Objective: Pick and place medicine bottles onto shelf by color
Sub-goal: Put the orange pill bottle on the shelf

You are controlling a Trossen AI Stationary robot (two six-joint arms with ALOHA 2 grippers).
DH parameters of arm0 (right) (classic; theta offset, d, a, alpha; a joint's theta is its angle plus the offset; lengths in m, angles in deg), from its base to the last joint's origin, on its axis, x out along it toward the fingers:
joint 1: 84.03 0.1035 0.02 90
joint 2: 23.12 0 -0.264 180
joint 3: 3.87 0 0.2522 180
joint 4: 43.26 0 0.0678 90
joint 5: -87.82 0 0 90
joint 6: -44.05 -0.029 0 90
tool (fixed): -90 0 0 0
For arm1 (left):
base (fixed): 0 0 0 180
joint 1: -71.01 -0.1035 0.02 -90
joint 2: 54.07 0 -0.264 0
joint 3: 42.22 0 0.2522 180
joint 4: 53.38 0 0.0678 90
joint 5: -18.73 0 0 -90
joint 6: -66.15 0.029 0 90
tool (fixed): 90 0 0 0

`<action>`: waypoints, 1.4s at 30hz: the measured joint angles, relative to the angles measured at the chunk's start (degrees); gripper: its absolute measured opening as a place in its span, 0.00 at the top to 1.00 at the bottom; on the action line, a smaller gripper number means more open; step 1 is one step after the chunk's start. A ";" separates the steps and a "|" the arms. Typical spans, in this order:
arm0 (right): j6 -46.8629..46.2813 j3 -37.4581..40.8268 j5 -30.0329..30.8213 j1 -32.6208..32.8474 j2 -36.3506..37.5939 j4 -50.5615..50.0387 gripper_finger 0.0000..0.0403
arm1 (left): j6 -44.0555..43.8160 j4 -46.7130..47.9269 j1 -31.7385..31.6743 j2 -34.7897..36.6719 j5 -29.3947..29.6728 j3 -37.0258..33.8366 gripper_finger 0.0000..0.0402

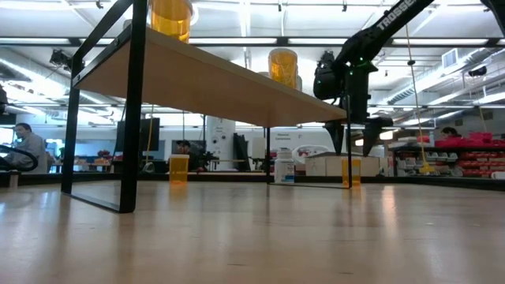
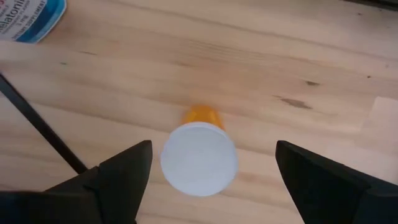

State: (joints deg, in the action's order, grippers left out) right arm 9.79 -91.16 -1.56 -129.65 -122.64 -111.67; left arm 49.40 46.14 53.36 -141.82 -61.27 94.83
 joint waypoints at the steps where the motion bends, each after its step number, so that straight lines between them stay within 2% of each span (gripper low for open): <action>1: 0.01 0.00 0.01 0.00 -0.01 -0.08 0.13 | -0.67 -0.01 0.24 0.00 0.27 0.00 0.27; 18: 0.23 1.19 2.37 -0.12 -0.31 1.61 0.13 | -4.81 0.02 4.79 0.00 2.88 0.00 0.27; 42: -0.67 2.67 0.47 0.07 -0.31 3.59 0.13 | -6.80 0.03 4.79 -0.02 2.86 0.00 0.27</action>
State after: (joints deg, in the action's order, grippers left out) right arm 9.12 -88.50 -1.10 -129.59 -122.96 -108.07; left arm 42.60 46.17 58.15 -141.84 -58.41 94.83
